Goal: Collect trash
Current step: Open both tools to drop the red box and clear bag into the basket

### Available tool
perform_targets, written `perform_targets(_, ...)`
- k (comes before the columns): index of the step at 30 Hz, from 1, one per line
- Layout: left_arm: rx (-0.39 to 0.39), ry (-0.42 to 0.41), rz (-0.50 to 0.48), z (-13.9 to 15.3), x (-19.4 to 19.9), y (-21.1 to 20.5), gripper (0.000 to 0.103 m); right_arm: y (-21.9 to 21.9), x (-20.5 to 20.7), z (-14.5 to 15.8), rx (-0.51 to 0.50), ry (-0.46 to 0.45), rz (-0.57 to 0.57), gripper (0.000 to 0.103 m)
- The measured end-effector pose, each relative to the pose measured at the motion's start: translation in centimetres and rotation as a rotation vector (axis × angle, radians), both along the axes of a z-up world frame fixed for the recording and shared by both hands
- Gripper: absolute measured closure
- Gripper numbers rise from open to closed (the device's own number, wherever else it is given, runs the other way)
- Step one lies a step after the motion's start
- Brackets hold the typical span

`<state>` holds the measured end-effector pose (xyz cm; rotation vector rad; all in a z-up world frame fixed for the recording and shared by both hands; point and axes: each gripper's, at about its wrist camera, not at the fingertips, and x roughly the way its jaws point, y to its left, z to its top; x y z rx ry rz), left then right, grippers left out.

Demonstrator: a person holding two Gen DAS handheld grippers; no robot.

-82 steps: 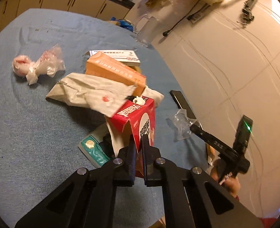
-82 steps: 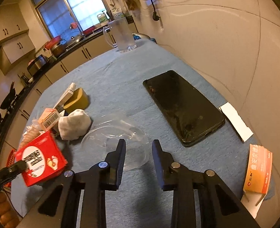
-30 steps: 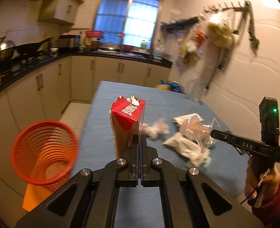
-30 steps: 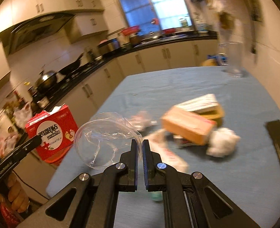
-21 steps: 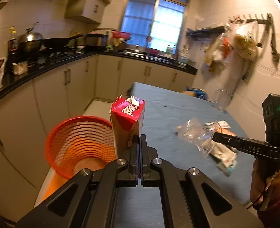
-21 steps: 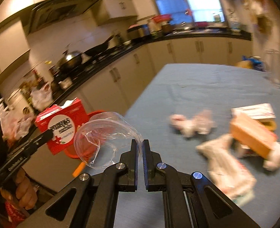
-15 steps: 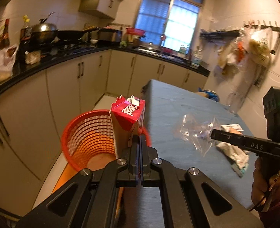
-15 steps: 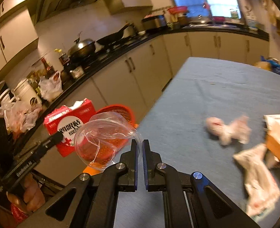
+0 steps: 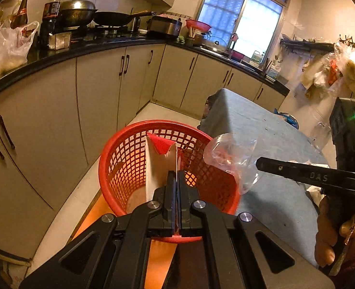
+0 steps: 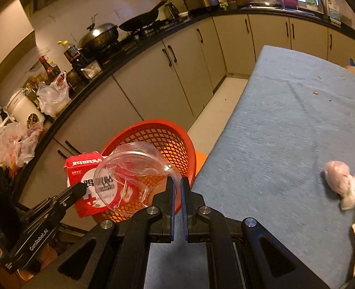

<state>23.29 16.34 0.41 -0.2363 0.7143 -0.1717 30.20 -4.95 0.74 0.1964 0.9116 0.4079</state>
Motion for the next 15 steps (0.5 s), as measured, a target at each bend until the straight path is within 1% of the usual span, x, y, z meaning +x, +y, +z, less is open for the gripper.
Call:
perform_targets(3, -0.008, 0.011, 0.007, -0.6, 0.4, 0.4, 0.102, 0.4, 0.7, -0.7, -0.002, 0.023, 0.004, 0.096)
perform_targets(6, -0.018, 0.022, 0.014, -0.8, 0.9, 0.8, 0.102, 0.7, 0.8, -0.9, -0.012, 0.021, 0.002, 0.096)
perform_targets(7, -0.030, 0.027, 0.015, -0.8, 0.9, 0.9, 0.100, 0.8, 0.8, -0.9, -0.014, 0.023, 0.007, 0.094)
perform_targets(8, -0.036, 0.030, 0.015, -0.8, 0.9, 1.0, 0.096, 0.9, 0.8, -0.9, -0.012, 0.026, 0.013, 0.090)
perform_targets(9, -0.043, 0.029, 0.017, -0.8, 0.9, 1.0, 0.084, 1.0, 0.8, -0.8, -0.008, 0.024, 0.015, 0.087)
perform_targets(10, -0.045, 0.024, 0.021, -0.7, 0.8, 1.1, 0.071, 0.9, 0.6, -0.7, -0.009, 0.017, 0.012, 0.078)
perform_targets(11, -0.044, 0.012, 0.029, -0.5, 0.8, 1.2, 0.067, 0.7, 0.5, -0.5, -0.010, 0.010, 0.009, 0.073)
perform_targets(12, -0.043, 0.002, 0.033, -0.3, 0.7, 1.2, 0.065, 0.6, 0.3, -0.3, -0.007, 0.000, 0.006, 0.073)
perform_targets(15, -0.055, 0.000, 0.027, 0.2, 0.3, 1.1, 0.065, 0.1, -0.2, 0.4, -0.001, -0.018, -0.004, 0.073)
